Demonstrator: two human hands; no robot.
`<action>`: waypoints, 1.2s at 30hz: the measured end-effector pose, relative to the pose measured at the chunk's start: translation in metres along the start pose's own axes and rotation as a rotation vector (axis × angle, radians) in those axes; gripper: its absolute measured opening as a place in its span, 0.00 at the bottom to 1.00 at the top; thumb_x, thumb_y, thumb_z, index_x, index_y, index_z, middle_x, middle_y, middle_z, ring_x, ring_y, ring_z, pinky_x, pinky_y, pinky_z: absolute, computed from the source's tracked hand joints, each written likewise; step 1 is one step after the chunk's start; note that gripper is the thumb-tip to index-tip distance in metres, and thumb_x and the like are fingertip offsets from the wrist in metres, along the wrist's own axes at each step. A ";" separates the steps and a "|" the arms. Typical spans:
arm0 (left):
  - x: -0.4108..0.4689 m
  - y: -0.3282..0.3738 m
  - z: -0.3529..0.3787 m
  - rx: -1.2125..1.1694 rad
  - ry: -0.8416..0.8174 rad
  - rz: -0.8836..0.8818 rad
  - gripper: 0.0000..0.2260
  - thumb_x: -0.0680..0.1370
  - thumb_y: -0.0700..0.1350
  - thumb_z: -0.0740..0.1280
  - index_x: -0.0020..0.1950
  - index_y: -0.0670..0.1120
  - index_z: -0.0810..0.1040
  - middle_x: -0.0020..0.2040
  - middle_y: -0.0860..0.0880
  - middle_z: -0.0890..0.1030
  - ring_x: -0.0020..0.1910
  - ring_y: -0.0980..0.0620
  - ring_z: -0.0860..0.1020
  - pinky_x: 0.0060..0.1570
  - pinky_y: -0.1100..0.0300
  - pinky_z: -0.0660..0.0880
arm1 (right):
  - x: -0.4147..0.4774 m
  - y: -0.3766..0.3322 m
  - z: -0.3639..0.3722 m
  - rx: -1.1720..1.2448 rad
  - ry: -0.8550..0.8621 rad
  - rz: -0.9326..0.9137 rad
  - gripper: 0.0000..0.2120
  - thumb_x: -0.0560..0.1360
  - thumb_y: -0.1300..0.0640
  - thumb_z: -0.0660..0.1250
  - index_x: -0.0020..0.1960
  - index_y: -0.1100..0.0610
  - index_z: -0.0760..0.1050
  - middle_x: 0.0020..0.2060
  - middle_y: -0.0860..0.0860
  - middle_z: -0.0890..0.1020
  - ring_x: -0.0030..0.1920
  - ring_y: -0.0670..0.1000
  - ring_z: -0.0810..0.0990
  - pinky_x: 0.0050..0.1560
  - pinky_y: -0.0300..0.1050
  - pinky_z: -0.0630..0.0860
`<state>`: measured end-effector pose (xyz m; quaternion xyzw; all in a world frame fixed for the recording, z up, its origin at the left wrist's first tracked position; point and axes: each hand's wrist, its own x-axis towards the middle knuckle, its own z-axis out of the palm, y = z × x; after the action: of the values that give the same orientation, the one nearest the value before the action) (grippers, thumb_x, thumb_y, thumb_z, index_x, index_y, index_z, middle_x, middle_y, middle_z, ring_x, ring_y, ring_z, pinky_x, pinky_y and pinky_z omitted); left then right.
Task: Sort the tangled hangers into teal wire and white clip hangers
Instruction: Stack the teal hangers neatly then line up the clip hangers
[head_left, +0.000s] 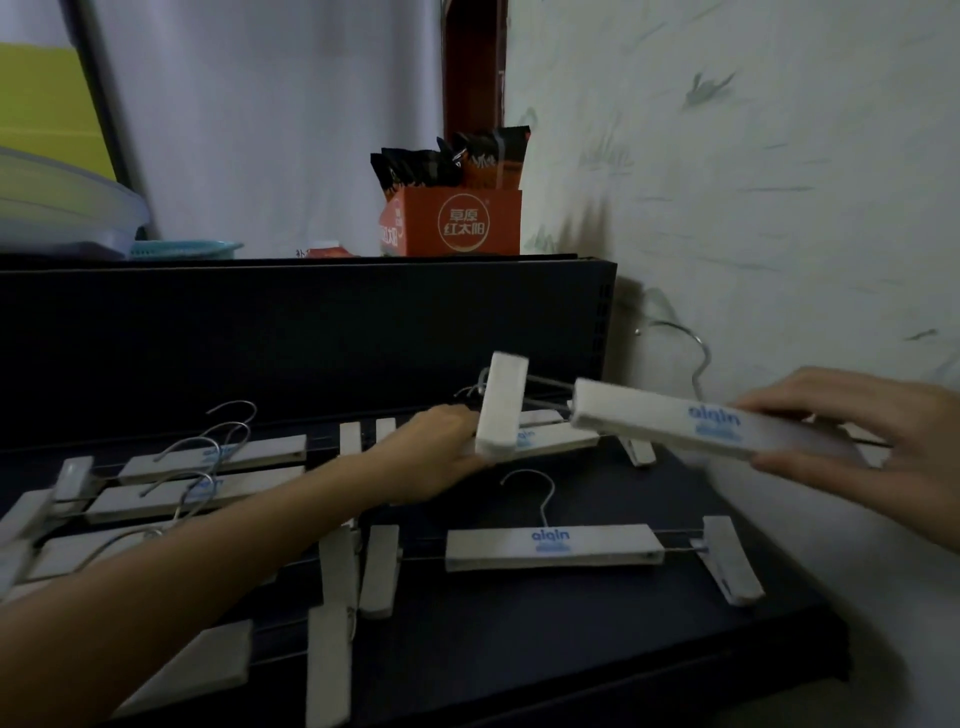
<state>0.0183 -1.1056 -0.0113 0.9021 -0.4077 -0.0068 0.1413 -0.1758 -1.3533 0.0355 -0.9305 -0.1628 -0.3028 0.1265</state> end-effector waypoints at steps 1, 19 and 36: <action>-0.001 -0.001 0.002 0.018 -0.016 0.009 0.15 0.79 0.50 0.60 0.62 0.43 0.72 0.57 0.46 0.74 0.55 0.48 0.73 0.55 0.58 0.70 | 0.006 -0.004 -0.004 0.013 -0.004 0.115 0.16 0.71 0.31 0.58 0.54 0.35 0.73 0.49 0.35 0.78 0.49 0.38 0.78 0.46 0.31 0.72; 0.000 -0.022 0.005 0.105 -0.067 0.050 0.15 0.77 0.52 0.63 0.61 0.47 0.74 0.58 0.49 0.74 0.55 0.50 0.74 0.58 0.53 0.72 | 0.075 0.030 0.037 0.098 -0.097 0.150 0.20 0.67 0.37 0.63 0.54 0.45 0.78 0.48 0.36 0.78 0.50 0.38 0.75 0.47 0.37 0.71; -0.011 -0.007 0.000 0.194 0.030 0.063 0.18 0.79 0.53 0.59 0.66 0.49 0.72 0.63 0.49 0.72 0.62 0.52 0.68 0.59 0.58 0.68 | 0.075 0.033 0.037 0.117 -0.105 0.179 0.20 0.65 0.38 0.62 0.54 0.44 0.77 0.47 0.37 0.78 0.50 0.42 0.78 0.48 0.40 0.73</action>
<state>0.0162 -1.0926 -0.0143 0.8984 -0.4322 0.0505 0.0596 -0.0867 -1.3546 0.0471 -0.9468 -0.1031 -0.2314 0.1985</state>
